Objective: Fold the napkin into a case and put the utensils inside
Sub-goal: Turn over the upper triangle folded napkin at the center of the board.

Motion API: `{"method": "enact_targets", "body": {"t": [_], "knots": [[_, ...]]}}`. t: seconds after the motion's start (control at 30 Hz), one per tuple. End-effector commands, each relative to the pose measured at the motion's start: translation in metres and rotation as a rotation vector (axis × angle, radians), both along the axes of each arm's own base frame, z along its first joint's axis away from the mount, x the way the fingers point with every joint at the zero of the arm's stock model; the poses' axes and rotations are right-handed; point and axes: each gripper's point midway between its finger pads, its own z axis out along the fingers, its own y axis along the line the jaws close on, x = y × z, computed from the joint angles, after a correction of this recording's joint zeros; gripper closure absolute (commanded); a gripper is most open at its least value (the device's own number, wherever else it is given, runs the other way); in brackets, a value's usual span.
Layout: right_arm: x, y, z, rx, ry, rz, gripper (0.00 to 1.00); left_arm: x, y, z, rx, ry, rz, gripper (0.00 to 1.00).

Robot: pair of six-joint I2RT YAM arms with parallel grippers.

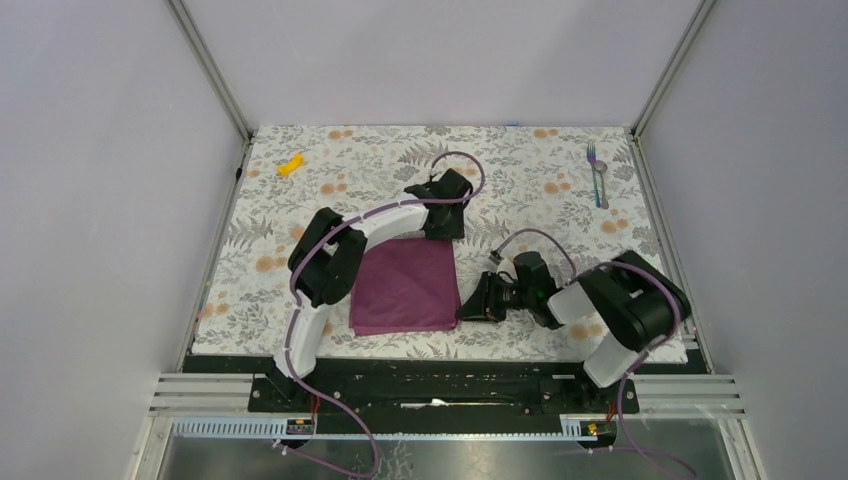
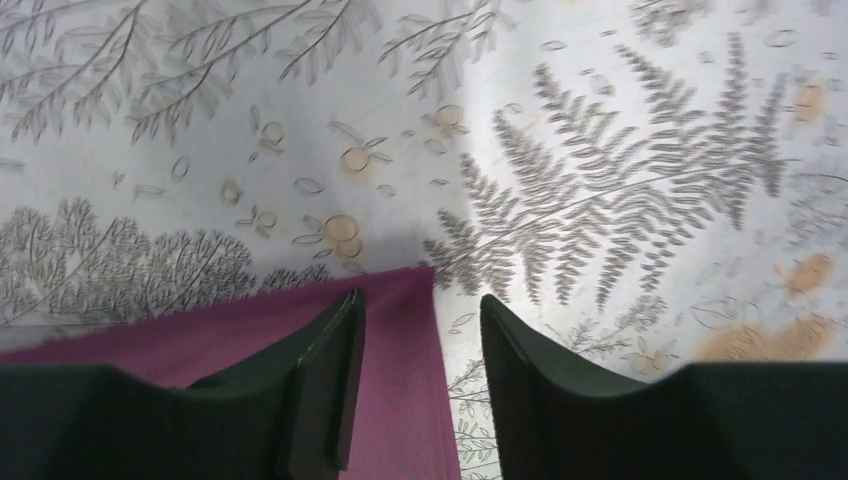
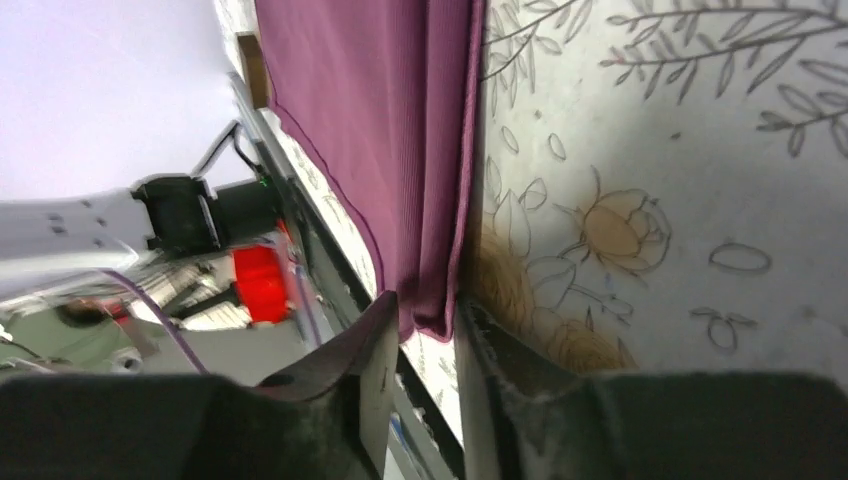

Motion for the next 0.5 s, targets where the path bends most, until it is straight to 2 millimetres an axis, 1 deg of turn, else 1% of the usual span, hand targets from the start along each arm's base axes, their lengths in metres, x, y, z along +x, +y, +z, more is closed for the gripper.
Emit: {"method": "enact_targets", "body": {"t": [0.0, 0.07, 0.1, 0.13, 0.17, 0.2, 0.23, 0.27, 0.37, 0.43, 0.47], "knots": [[-0.021, -0.042, -0.02, -0.266, 0.032, 0.097, 0.6, 0.019, -0.042, 0.074, -0.242, -0.121, -0.11, 0.42], [-0.017, -0.049, -0.014, -0.319, -0.005, 0.101, 0.53, 0.005, -0.048, 0.098, -0.317, -0.121, -0.172, 0.33], [-0.015, -0.05, -0.011, -0.329, -0.019, 0.102, 0.51, -0.002, -0.049, 0.112, -0.35, -0.125, -0.202, 0.3], [-0.012, -0.05, -0.006, -0.336, -0.03, 0.101, 0.49, -0.01, -0.049, 0.121, -0.373, -0.123, -0.231, 0.29], [-0.011, -0.049, -0.002, -0.334, -0.039, 0.114, 0.46, -0.017, -0.046, 0.131, -0.389, -0.128, -0.249, 0.28], [-0.01, -0.047, 0.001, -0.323, -0.041, 0.124, 0.44, -0.026, -0.041, 0.138, -0.397, -0.128, -0.26, 0.27], [-0.01, -0.044, 0.002, -0.309, -0.037, 0.138, 0.43, -0.033, -0.034, 0.139, -0.399, -0.126, -0.265, 0.26], [-0.008, -0.041, 0.002, -0.301, -0.03, 0.149, 0.43, -0.041, -0.025, 0.151, -0.417, -0.146, -0.267, 0.26], [-0.009, -0.033, 0.002, -0.302, -0.033, 0.179, 0.42, -0.063, 0.005, 0.151, -0.442, -0.146, -0.238, 0.24], [-0.009, -0.027, 0.002, -0.324, -0.054, 0.2, 0.4, -0.077, 0.026, 0.146, -0.451, -0.13, -0.209, 0.24], [-0.009, -0.024, 0.001, -0.34, -0.058, 0.212, 0.39, -0.088, 0.036, 0.137, -0.448, -0.112, -0.194, 0.24]]}}
